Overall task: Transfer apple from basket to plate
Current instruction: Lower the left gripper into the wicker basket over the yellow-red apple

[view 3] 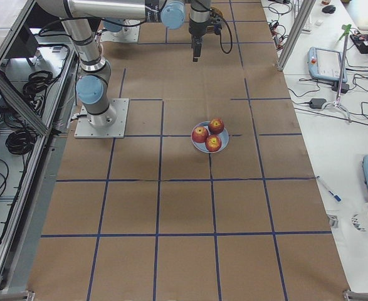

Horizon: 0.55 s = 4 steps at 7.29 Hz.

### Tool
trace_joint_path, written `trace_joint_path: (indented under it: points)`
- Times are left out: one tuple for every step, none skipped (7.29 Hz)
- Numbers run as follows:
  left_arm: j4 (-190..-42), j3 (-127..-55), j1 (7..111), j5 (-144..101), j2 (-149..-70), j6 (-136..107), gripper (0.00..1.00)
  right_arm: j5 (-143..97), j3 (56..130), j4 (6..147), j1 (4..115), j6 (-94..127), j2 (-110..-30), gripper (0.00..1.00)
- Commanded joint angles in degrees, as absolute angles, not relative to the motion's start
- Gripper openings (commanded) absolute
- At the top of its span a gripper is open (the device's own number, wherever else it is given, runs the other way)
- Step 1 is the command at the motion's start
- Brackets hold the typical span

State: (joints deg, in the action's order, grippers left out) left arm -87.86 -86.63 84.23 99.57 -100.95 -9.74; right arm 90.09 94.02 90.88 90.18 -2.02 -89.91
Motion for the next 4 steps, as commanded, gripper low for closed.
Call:
trace_joint_path:
  points:
    - [-81.77, -87.36, 79.57, 99.41, -106.84, -2.87, 0.95, 90.09, 94.04, 90.88, 90.18, -2.02, -89.91, 1.0]
    - [-77.82, -87.36, 77.45, 97.4, -109.05, 4.41, 0.96, 90.09, 94.04, 90.88, 90.18, -2.02, -89.91, 1.0]
    - [-73.96, -87.97, 75.78, 94.42, -111.16, 9.96, 0.96, 90.09, 94.04, 90.88, 90.18, -2.02, -89.91, 1.0]
    - [-69.22, -89.72, 74.63, 94.31, -113.44, 15.33, 0.96, 90.09, 93.96, 90.88, 90.18, -2.02, -89.91, 1.0]
